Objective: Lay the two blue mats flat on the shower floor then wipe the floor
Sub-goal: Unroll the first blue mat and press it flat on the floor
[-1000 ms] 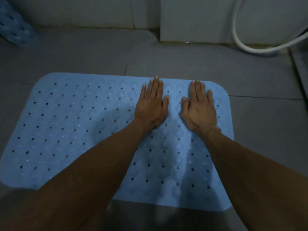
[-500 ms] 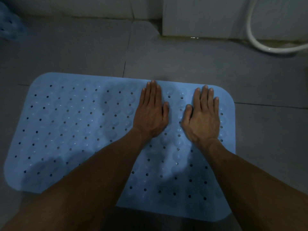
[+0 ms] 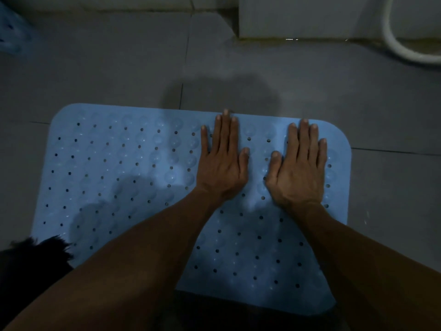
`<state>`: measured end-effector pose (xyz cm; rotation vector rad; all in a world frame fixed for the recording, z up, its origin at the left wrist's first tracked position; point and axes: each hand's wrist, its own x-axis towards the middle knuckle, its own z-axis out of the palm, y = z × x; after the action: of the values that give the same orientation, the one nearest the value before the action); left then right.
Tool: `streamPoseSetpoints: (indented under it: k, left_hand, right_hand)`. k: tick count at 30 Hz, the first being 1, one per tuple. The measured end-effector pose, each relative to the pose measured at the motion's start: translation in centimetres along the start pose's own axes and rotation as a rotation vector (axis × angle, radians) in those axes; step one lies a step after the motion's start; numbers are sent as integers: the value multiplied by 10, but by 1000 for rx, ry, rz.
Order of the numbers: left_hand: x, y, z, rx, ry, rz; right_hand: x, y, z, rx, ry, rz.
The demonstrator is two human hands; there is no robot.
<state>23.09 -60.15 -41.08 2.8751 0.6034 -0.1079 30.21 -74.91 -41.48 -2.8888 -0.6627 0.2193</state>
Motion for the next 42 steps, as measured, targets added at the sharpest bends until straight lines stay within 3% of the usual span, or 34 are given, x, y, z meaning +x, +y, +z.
streamPoseSetpoints:
  k: [24,27,30,33,36,42]
  left_hand:
    - [-4,-6,9,-3,46,39]
    - [-7,-17,6,-55,33,123]
    - [-25,-36,4,-14,140,265]
    - [-60,-67,2,58,132,272]
    - [-96,-107,-1,115,111,256]
    - [-153,-168,-12,78,237,138]
  right_hand:
    - [-2,4,5,-14,41,-62]
    - [-2,5,6,-16,28,-63]
    - [1,4,2,-26,-53,-52]
    - [2,1,-10,-106,-150,-20]
    - [-24,-20,-14,-177,-129,-27]
    - [-118,-119,21,-19,-25,-151]
